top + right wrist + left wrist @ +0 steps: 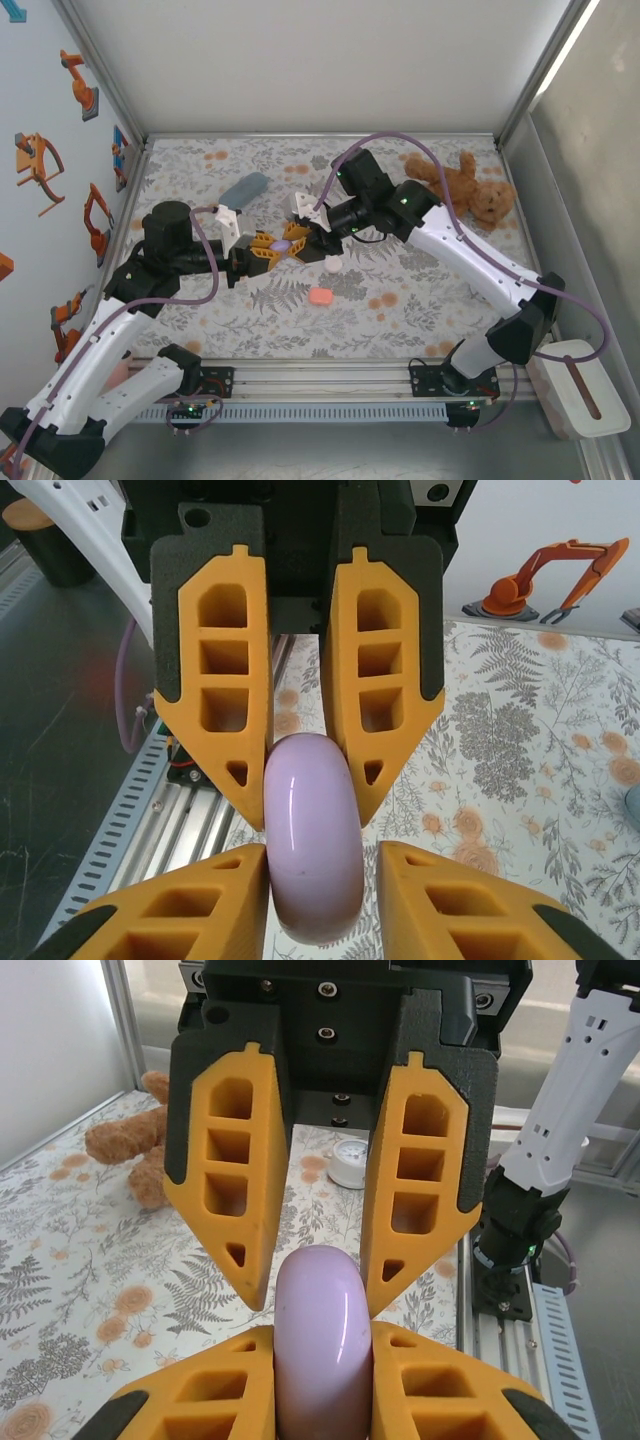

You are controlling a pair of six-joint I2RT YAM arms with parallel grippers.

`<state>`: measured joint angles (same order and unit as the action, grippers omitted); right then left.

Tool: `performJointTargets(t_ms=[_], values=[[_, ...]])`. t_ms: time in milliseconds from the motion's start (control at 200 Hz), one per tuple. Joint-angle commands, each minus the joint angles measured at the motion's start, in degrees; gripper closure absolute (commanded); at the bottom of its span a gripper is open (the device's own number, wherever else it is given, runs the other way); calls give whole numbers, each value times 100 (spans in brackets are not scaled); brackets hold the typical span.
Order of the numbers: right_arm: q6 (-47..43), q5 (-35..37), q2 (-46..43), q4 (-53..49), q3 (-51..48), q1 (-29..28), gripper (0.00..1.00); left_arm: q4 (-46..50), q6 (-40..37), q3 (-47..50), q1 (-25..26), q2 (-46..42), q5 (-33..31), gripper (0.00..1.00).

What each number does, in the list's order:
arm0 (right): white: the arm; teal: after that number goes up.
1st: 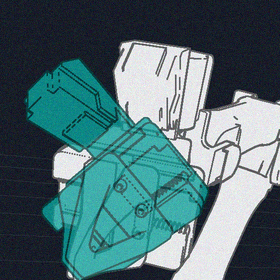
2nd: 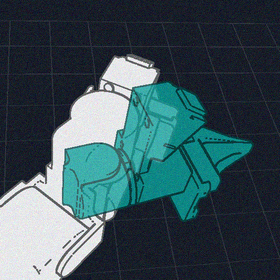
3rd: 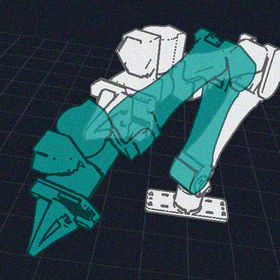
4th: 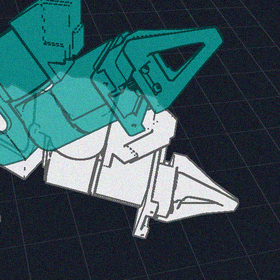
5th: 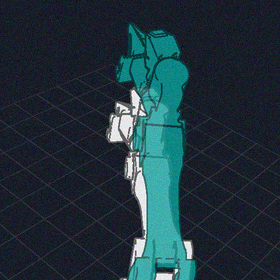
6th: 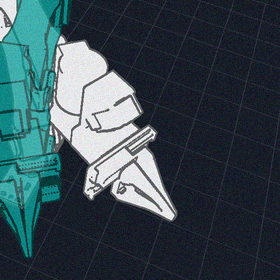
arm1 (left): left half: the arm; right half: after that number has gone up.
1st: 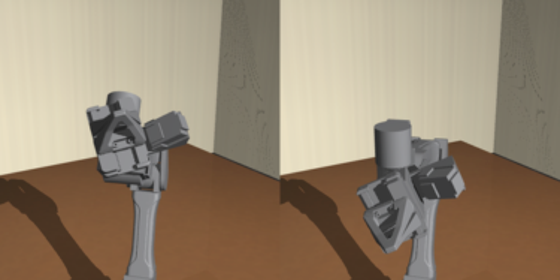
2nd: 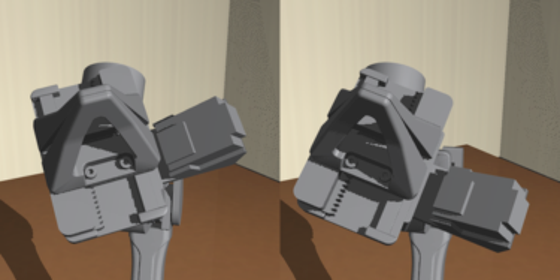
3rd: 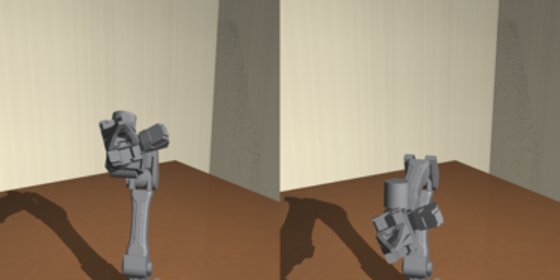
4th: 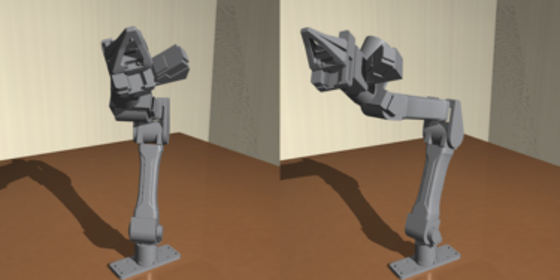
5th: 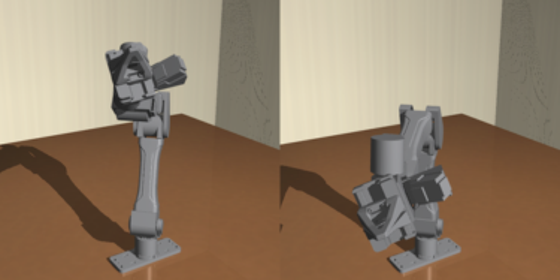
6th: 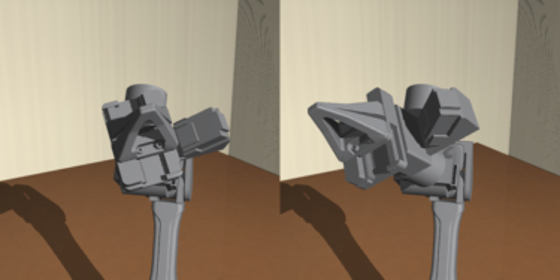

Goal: Insert wireless bluetooth earbuds into charging case

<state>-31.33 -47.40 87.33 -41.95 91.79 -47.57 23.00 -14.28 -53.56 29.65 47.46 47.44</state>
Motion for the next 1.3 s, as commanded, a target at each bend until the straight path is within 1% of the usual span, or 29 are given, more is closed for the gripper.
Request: performJointTargets(t_ms=[0,25,80,195,250,381,426,526,676,821,876,982,1032,1072,1162,1292], values=[[4,-131,-1,-59,103,-39,70,-19,-136,-187,41,-17,60,85],[4,-128,-13,-45,76,-41,70,-31,-124,-181,43,-34,40,82],[12,-129,-78,8,14,-37,70,-106,-78,-152,42,-66,3,73],[194,-131,-269,385,-243,-1,72,-380,75,-16,42,-187,-99,60],[374,-145,-391,691,-439,46,73,-597,178,97,45,-283,-168,56],[813,-176,-693,1428,-912,169,78,-1132,410,397,41,-560,-340,55],[865,-105,-738,1527,-1018,177,79,-1267,458,486,43,-635,-444,54],[822,198,-735,1390,-1179,229,79,-1267,539,586,44,-741,-779,54],[888,472,-700,1343,-1477,376,78,-1226,1051,944,48,-1017,-1216,53],[707,728,-478,848,-1445,372,77,-1182,1296,1314,49,-1372,-1633,53],[627,868,-344,585,-1429,370,74,-1035,1322,1325,44,-1488,-1913,52],[455,1276,-142,167,-1510,242,73,-756,1374,1321,45,-1690,-2467,52],[370,1448,-137,185,-1705,124,72,-703,1393,1355,48,-1790,-2669,52],[341,1595,-169,311,-1910,19,69,-709,1402,1390,46,-1840,-2809,52],[301,1806,-246,541,-2288,-215,63,-696,1423,1439,34,-1928,-3014,51],[120,2275,-399,332,-2570,-431,58,-657,1414,1442,37,-1991,-3225,51]])
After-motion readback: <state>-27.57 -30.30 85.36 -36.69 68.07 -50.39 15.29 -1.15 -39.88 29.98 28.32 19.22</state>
